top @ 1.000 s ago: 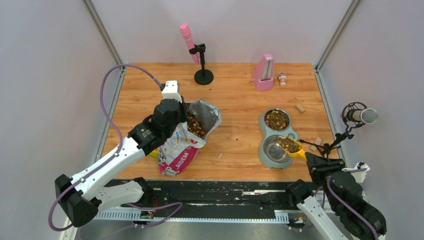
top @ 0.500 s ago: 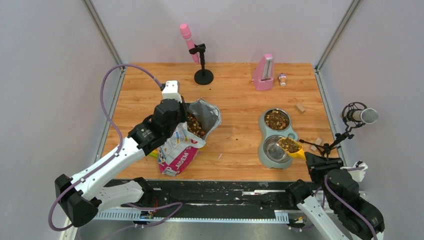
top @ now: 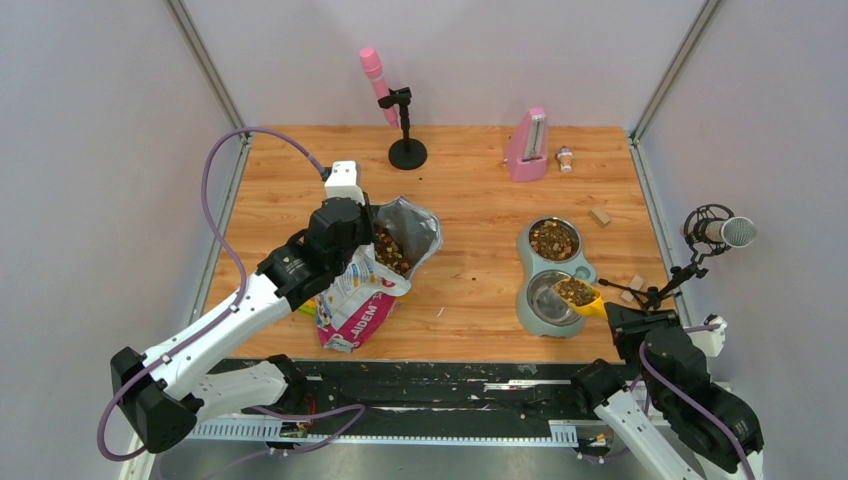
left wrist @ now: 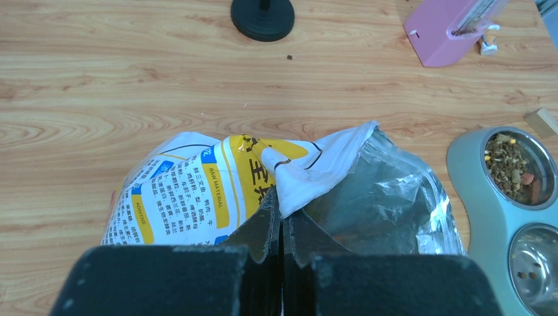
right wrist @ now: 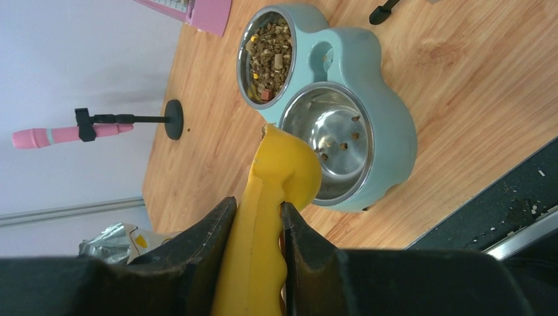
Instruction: Serve the pet food
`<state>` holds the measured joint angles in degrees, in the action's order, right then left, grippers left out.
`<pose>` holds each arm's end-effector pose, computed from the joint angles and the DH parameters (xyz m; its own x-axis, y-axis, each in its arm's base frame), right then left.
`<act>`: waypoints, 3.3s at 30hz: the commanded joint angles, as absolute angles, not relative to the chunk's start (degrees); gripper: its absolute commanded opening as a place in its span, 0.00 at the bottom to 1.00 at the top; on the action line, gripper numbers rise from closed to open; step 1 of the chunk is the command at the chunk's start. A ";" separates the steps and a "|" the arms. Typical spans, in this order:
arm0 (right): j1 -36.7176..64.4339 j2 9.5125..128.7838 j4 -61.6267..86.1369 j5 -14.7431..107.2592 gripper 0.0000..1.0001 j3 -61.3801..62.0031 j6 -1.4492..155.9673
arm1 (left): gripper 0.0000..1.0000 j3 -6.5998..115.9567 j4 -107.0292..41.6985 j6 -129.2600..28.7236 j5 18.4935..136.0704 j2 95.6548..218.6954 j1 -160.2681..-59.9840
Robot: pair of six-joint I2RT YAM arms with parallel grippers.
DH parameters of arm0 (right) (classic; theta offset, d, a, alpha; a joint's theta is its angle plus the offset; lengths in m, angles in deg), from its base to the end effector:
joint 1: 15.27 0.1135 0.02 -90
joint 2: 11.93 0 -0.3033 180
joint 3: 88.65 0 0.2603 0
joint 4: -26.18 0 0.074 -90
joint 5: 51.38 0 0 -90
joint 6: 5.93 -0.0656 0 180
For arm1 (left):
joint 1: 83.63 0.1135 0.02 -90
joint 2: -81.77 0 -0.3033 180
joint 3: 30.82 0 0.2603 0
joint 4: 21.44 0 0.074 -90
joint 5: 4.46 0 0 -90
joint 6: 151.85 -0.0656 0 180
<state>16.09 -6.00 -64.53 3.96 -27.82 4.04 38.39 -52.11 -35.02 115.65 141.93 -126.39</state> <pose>-0.0047 -0.0466 0.2829 -0.1202 0.8754 -0.4681 0.4862 0.4631 0.7411 0.2042 -0.1440 0.3694 -0.3519 -0.2064 -0.9130 0.0964 0.9622 -0.2547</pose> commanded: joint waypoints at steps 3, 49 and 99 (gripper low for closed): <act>16.33 -3.77 -75.30 -5.00 0.00 -28.00 -11.85 | 0.00 40.01 -50.52 -35.39 117.70 142.23 -126.50; 16.27 20.65 -74.76 -8.00 0.00 -24.59 -7.37 | 0.00 39.33 -50.52 -35.53 117.39 140.98 -126.53; 16.11 35.31 -20.77 40.02 0.00 -1.24 41.37 | 0.00 39.34 -51.24 -35.29 115.72 138.80 -126.52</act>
<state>16.04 25.52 -35.29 20.57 -3.16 37.62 38.39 -53.38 -35.35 115.85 140.60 -126.39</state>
